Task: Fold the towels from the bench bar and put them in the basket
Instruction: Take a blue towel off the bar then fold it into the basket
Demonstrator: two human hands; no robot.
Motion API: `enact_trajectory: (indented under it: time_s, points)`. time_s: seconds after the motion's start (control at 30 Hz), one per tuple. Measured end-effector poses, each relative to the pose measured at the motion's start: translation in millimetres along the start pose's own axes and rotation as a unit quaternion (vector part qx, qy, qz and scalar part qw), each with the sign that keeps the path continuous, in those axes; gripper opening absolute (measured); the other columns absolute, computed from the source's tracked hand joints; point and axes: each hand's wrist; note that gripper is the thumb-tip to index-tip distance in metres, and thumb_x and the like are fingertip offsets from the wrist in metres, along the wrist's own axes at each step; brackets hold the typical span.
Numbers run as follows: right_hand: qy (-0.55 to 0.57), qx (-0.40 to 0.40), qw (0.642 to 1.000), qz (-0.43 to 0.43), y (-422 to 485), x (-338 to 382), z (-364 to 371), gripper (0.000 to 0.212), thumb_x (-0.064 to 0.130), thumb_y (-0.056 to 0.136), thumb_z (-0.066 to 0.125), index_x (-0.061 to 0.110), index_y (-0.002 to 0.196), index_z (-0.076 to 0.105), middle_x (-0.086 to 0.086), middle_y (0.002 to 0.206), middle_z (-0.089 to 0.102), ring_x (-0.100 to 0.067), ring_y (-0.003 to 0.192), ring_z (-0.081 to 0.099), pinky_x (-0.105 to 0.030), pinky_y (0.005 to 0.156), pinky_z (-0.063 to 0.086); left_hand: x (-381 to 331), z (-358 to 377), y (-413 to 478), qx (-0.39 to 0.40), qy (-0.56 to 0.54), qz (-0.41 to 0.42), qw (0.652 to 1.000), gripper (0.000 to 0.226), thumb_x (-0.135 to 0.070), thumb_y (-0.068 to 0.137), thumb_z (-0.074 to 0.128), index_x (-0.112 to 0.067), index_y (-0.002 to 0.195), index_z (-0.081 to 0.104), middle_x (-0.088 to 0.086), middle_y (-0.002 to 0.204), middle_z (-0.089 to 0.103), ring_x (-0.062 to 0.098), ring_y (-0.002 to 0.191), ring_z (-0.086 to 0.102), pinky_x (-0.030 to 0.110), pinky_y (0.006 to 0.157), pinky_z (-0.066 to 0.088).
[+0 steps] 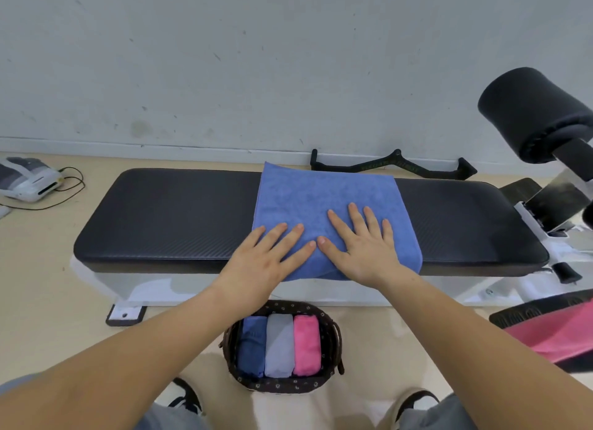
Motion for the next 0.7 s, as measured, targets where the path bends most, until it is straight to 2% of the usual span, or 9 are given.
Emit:
enact_trajectory:
  time_s: [0.07,0.13,0.2,0.27,0.33,0.4,0.5,0.6,0.7]
  points:
    - [-0.002,0.002,1.0,0.004,1.0,-1.8,0.6,0.069,0.075,0.097,0.017,0.051,0.16,0.0,0.006,0.172,-0.014,-0.024,0.157,-0.018,-0.052,0.124,-0.014,4.3,-6.2,3.7,-0.021,-0.017,0.013,1.0,0.078,-0.019,0.075,0.072,-0.018,0.15,0.048,0.015,0.154,0.049,0.039,0.136,0.052,0.053,0.106,0.048]
    - [-0.006,0.002,1.0,0.006,2.3,-1.9,1.8,0.066,0.073,0.099,0.015,0.052,0.16,-0.001,0.006,0.172,-0.013,-0.024,0.157,-0.018,-0.053,0.124,-0.014,6.9,-14.5,5.8,-0.07,-0.053,0.019,0.996,0.046,-0.019,0.081,0.054,-0.016,0.125,0.066,0.01,0.131,0.066,0.035,0.117,0.065,0.046,0.09,0.057]
    - [-0.005,0.001,1.0,0.006,3.8,-1.2,2.4,0.064,0.071,0.099,0.014,0.052,0.159,-0.001,0.007,0.172,-0.013,-0.024,0.157,-0.017,-0.053,0.124,-0.014,9.7,-25.0,6.2,-0.106,-0.089,0.011,0.99,0.039,-0.017,0.082,0.04,-0.015,0.107,0.069,0.003,0.105,0.071,0.029,0.092,0.069,0.041,0.069,0.056]
    - [0.004,0.008,1.0,0.006,5.1,-1.6,2.0,0.064,0.071,0.1,0.016,0.053,0.159,0.001,0.007,0.172,-0.012,-0.024,0.157,-0.017,-0.053,0.124,-0.014,13.3,-33.1,5.2,-0.128,-0.095,-0.002,0.987,0.042,-0.018,0.084,0.037,-0.014,0.109,0.071,0.0,0.095,0.071,0.026,0.08,0.067,0.038,0.06,0.052]
    - [0.048,0.007,0.999,0.008,5.0,-1.9,-1.8,0.062,0.07,0.1,0.022,0.051,0.159,0.014,0.006,0.173,-0.006,-0.022,0.158,-0.014,-0.052,0.125,-0.013,15.7,-38.6,3.6,-0.133,-0.086,-0.016,0.987,0.042,-0.021,0.087,0.04,-0.014,0.115,0.071,-0.001,0.096,0.072,0.025,0.081,0.067,0.036,0.058,0.05]
    - [0.121,-0.029,0.992,0.014,0.2,0.9,-10.4,0.059,0.068,0.1,0.033,0.045,0.153,0.038,0.001,0.172,0.012,-0.021,0.159,-0.001,-0.052,0.126,-0.006,14.8,-44.2,1.9,-0.115,-0.105,-0.047,0.987,0.031,-0.02,0.089,0.048,-0.018,0.111,0.07,-0.004,0.096,0.069,0.024,0.085,0.065,0.035,0.057,0.049]
    - [0.142,-0.089,0.985,-0.041,-19.7,13.5,-30.4,0.072,0.081,0.085,0.046,0.034,0.136,0.061,0.007,0.153,0.046,-0.013,0.147,0.032,-0.047,0.123,0.022,11.2,-51.0,0.6,-0.096,-0.171,-0.106,0.975,0.024,-0.025,0.094,0.047,-0.023,0.107,0.067,-0.008,0.102,0.065,0.018,0.094,0.061,0.038,0.058,0.054]
    - [0.067,-0.034,0.994,-0.078,-41.6,32.5,-32.8,0.078,0.081,0.073,0.062,0.035,0.136,0.056,0.017,0.131,0.054,-0.009,0.127,0.047,-0.036,0.1,0.047,9.5,-51.4,3.5,-0.089,-0.208,-0.125,0.966,0.034,-0.028,0.091,0.037,-0.023,0.107,0.066,-0.01,0.108,0.064,0.017,0.097,0.061,0.041,0.065,0.055]
    - [-0.01,-0.094,0.991,-0.094,-38.6,36.2,-14.0,0.043,0.05,0.087,0.065,0.026,0.122,0.063,0.006,0.113,0.061,-0.024,0.11,0.058,-0.035,0.075,0.048,11.1,-55.9,6.3,-0.078,-0.266,-0.122,0.953,0.03,-0.024,0.09,0.037,-0.02,0.1,0.065,-0.007,0.099,0.063,0.024,0.086,0.061,0.044,0.07,0.054]
Point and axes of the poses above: each hand's wrist, its own y-axis towards the middle knuckle, its own z-axis out of the palm, x = y × z
